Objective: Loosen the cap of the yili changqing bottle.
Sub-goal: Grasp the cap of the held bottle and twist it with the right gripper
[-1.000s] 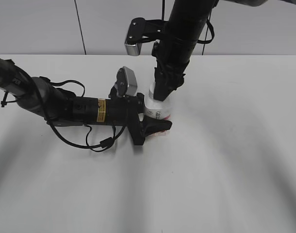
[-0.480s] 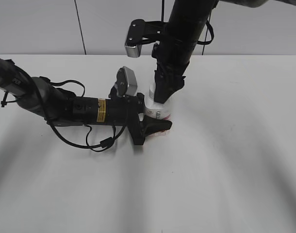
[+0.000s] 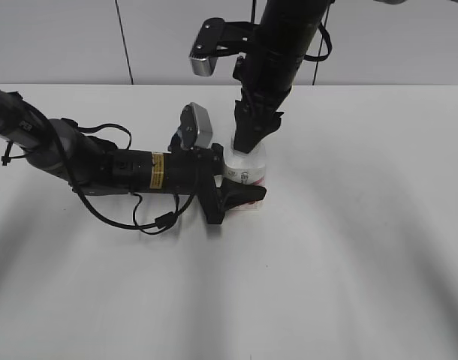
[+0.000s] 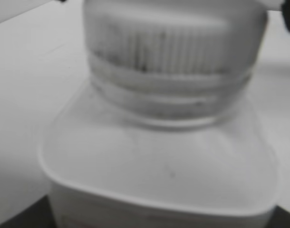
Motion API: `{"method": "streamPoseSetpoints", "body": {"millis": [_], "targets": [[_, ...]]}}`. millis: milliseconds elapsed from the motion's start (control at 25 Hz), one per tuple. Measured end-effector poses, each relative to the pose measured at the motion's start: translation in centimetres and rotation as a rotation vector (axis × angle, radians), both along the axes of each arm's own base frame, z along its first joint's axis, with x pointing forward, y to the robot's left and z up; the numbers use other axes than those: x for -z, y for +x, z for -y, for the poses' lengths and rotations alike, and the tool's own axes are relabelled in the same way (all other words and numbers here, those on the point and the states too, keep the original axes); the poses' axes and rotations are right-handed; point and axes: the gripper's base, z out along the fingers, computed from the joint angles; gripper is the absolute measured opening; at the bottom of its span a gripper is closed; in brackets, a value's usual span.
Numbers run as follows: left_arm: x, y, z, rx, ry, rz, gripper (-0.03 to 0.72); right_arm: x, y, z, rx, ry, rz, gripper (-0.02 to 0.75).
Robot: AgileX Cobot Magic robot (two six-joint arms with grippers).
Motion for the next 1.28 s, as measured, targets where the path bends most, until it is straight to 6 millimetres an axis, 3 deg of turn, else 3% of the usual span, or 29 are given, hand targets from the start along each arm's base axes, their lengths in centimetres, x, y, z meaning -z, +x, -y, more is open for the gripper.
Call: {"method": "streamPoseSetpoints", "body": {"millis": [240,360,600,880,1280], "targets": [[0.0,0.0,0.0,-0.001,0.0,0.0,0.418,-1.8,-0.2,0.3,0.157,0.017,-0.005,0.545],[0.0,0.0,0.0,-0.001,0.0,0.0,0.418,-2.7,-0.3,0.6,0.319,0.02,-0.023,0.545],[0.0,0.0,0.0,-0.001,0.0,0.0,0.418,-2.8,-0.2,0.8,0.707,0.044,-0.127,0.545],[0.0,0.0,0.0,-0.007,-0.001,-0.011,0.418,-2.8,-0.2,0.9,0.978,0.073,-0.213,0.545],[0.0,0.2,0.0,-0.026,-0.01,-0.017,0.418,-2.9,-0.4,0.5,1.134,0.113,-0.306,0.545]]}}
